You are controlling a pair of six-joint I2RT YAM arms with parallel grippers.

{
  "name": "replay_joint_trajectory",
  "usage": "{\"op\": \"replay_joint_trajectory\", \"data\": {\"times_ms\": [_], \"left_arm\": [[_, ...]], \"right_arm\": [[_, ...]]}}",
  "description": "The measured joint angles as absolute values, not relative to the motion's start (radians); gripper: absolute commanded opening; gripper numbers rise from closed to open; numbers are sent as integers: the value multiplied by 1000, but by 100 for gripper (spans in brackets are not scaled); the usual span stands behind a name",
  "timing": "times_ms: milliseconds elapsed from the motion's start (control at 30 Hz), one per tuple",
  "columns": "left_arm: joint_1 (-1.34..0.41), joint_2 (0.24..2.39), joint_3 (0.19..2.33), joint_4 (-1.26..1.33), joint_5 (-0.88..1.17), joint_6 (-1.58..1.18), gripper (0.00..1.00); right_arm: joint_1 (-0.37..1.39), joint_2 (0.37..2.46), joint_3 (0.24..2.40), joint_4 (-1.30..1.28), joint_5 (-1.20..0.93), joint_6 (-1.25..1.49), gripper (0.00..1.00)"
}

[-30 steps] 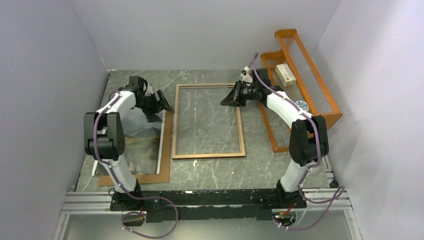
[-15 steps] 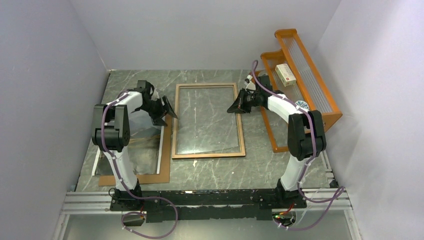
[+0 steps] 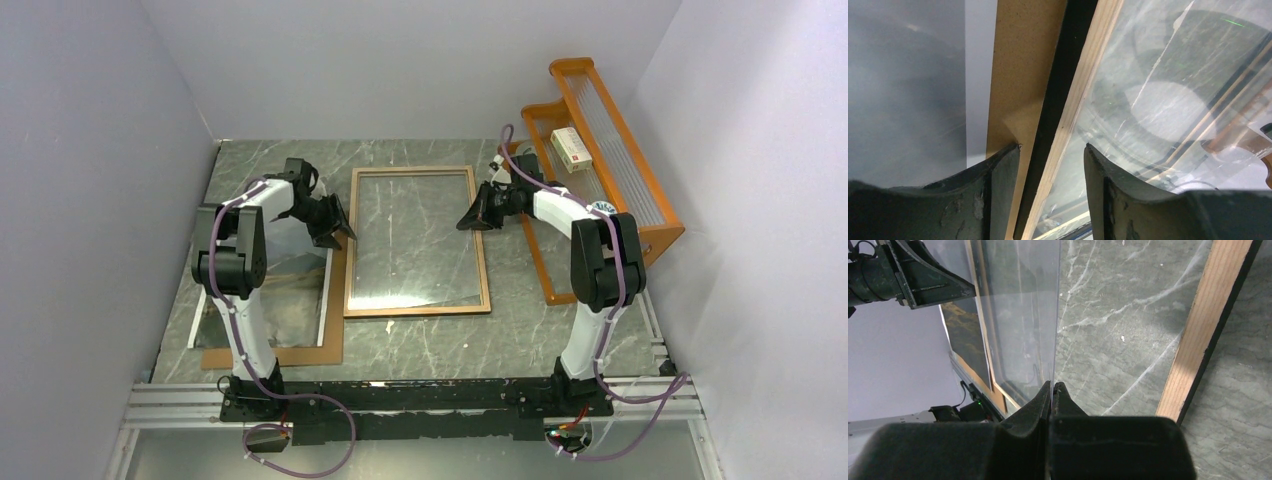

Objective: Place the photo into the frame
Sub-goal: Place the photo frame item in the photo frame.

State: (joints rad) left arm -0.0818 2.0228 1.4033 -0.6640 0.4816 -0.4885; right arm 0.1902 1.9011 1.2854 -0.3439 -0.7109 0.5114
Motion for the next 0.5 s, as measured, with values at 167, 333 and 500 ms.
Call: {"op": "replay_joint_trajectory", "data": {"times_ms": [167, 333, 500], "left_arm": [[-91, 2023, 1407, -670, 458, -483, 53], [-100, 2024, 1413, -678, 430, -483, 53], [-105, 2025, 1418, -685, 418, -480, 53]], "right_arm": [[191, 1903, 1285, -344, -692, 500, 0], [190, 1919, 1285, -344, -676, 488, 0], [190, 1947, 1286, -351, -658, 472, 0]]}}
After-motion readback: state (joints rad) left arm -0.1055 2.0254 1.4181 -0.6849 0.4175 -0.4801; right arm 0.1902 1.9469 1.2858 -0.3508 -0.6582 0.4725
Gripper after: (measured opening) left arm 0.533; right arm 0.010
